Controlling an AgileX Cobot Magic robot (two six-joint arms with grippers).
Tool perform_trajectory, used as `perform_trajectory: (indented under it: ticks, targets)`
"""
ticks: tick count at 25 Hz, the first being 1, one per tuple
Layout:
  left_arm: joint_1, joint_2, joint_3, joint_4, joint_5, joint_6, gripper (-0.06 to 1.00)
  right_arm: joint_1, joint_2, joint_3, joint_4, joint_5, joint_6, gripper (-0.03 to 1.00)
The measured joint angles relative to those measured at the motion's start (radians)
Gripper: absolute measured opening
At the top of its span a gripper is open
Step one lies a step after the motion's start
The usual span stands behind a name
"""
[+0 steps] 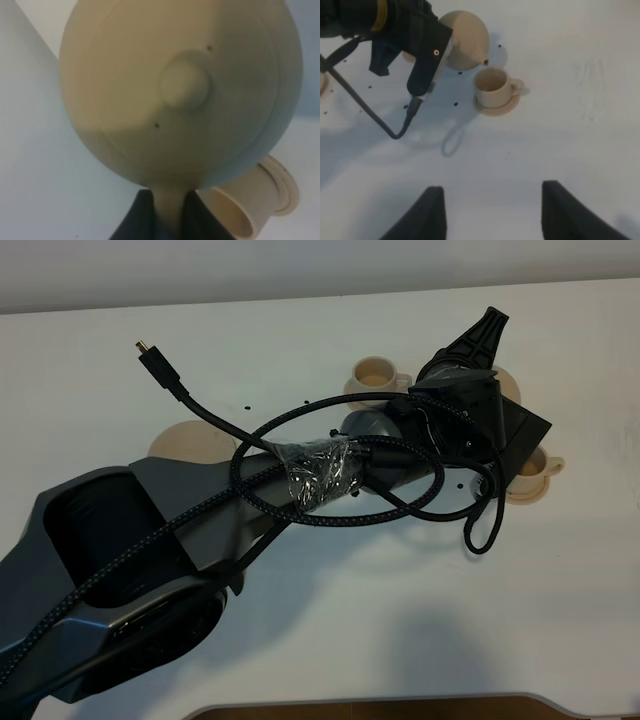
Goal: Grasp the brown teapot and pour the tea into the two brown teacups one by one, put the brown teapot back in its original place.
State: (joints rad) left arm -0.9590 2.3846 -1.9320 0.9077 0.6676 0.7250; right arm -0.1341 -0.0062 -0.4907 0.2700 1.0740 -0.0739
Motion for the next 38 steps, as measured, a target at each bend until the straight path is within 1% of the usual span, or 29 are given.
perform_trajectory:
  ticks: [3,9,15,22,29,38]
  targets:
    - [-0.004,0.0,0.0,0.01,0.0,0.0,0.14,0.0,0.0,0.0,0.0,0.0,0.0,0.45]
    - [-0.018,0.0,0.0,0.054,-0.016,0.0,0.14,0.0,0.0,0.0,0.0,0.0,0.0,0.45]
    - [-0.018,0.0,0.0,0.059,-0.024,0.006,0.14,0.0,0.0,0.0,0.0,0.0,0.0,0.45]
    - [-0.018,0.0,0.0,0.065,-0.024,0.034,0.14,0.0,0.0,0.0,0.0,0.0,0.0,0.45]
    - [-0.018,0.0,0.0,0.12,-0.021,0.046,0.14,0.0,0.0,0.0,0.0,0.0,0.0,0.45]
    - [-0.018,0.0,0.0,0.131,-0.024,0.046,0.14,0.0,0.0,0.0,0.0,0.0,0.0,0.45]
